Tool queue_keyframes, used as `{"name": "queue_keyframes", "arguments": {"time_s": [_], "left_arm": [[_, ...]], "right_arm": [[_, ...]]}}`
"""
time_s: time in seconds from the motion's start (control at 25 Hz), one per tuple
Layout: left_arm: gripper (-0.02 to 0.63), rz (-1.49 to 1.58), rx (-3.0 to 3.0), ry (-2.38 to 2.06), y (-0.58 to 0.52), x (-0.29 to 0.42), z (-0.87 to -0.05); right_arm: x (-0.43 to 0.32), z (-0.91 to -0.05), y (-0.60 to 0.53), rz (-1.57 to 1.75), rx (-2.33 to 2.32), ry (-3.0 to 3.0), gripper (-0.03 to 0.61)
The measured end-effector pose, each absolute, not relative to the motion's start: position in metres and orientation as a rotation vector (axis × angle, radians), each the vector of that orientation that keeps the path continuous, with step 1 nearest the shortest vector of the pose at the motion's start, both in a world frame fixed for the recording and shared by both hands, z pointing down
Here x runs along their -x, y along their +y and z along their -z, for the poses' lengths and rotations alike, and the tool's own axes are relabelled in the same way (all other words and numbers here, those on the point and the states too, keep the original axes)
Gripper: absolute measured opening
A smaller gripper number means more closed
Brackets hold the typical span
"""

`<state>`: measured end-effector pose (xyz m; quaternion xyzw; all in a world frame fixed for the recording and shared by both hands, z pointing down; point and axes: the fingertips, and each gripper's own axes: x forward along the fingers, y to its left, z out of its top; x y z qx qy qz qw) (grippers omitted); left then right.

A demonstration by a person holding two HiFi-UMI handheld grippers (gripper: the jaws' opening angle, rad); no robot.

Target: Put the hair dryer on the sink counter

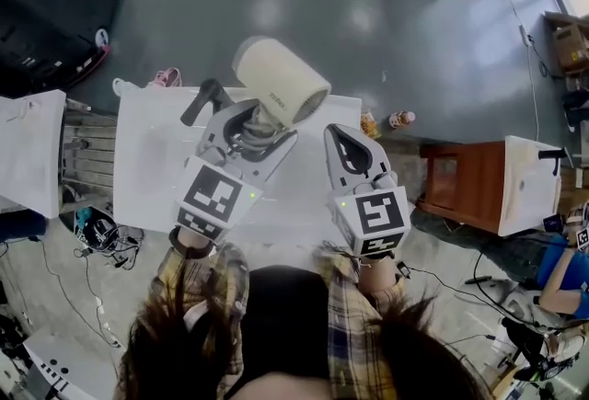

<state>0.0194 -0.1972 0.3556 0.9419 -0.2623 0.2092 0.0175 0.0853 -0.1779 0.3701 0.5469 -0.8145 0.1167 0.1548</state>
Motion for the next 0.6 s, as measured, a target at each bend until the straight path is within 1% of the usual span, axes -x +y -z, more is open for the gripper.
{"name": "queue_keyframes", "arguments": {"time_s": [0.6], "left_arm": [[0.258, -1.034, -2.923, -0.642, -0.205, -0.041, -0.433]], "right_arm": [[-0.097, -0.399, -0.178, -0.431, -1.568, -2.276, 0.014]]}}
